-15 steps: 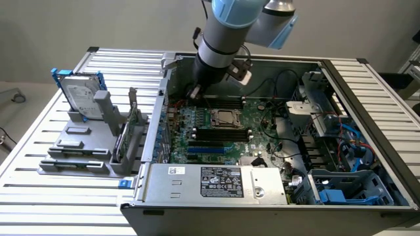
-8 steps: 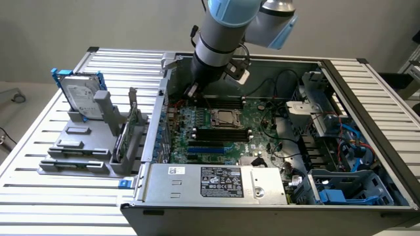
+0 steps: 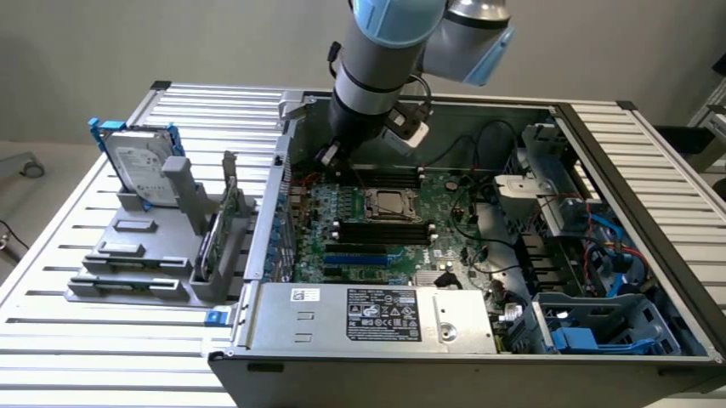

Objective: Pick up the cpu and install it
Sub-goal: 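Install the first cpu locking lever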

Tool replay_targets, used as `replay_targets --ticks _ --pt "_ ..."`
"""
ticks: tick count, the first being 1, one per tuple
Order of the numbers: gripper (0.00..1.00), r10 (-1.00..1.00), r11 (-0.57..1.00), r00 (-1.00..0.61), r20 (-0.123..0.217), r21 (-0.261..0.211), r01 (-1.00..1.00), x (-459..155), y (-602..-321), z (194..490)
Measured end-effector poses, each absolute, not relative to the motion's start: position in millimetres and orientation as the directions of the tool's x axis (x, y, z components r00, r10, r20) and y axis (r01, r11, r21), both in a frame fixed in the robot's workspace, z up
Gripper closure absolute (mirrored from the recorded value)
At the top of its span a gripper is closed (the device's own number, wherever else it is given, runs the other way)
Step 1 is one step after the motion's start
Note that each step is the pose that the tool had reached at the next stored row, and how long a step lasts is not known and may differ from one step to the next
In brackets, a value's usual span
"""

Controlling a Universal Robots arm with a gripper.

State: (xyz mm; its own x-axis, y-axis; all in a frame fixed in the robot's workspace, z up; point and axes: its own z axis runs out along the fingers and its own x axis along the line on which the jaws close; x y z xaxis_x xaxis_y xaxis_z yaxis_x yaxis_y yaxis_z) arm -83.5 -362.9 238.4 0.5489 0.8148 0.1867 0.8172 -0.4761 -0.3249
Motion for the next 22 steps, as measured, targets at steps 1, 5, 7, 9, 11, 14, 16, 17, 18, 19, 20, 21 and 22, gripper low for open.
replay_targets --ticks 1,5,7,9,11,14,16,17,18,19,20,21,22 --pt "0.89 0.809 -0.485 0.558 0.187 -0.325 0.812 -83.9 -362.9 238.5" --pt "0.89 0.786 -0.515 0.589 0.190 -0.327 0.792 -85.2 -362.9 238.8" --pt "0.89 0.773 -0.531 0.605 0.191 -0.327 0.782 -85.6 -362.9 239.1" --pt "0.89 0.760 -0.547 0.621 0.191 -0.328 0.770 -86.0 -362.9 239.5" --pt "0.89 0.746 -0.564 0.638 0.191 -0.328 0.758 -86.1 -362.9 240.6" --pt "0.89 0.727 -0.586 0.660 0.191 -0.328 0.741 -86.4 -362.9 242.9" --pt "0.89 0.714 -0.600 0.673 0.191 -0.328 0.730 -86.6 -362.9 244.5" --pt "0.89 0.709 -0.606 0.679 0.191 -0.328 0.725 -86.7 -362.9 245.1" --pt "0.89 0.703 -0.611 0.684 0.191 -0.328 0.720 -86.9 -362.9 245.4" --pt "0.89 0.698 -0.617 0.690 0.191 -0.328 0.716 -87.0 -362.9 245.6" --pt "0.89 0.693 -0.622 0.695 0.191 -0.328 0.711 -87.1 -362.9 245.8" --pt "0.89 0.687 -0.629 0.701 0.191 -0.328 0.705 -87.2 -362.9 246.0" --pt "0.89 0.680 -0.635 0.708 0.191 -0.328 0.699 -87.2 -362.9 246.1"
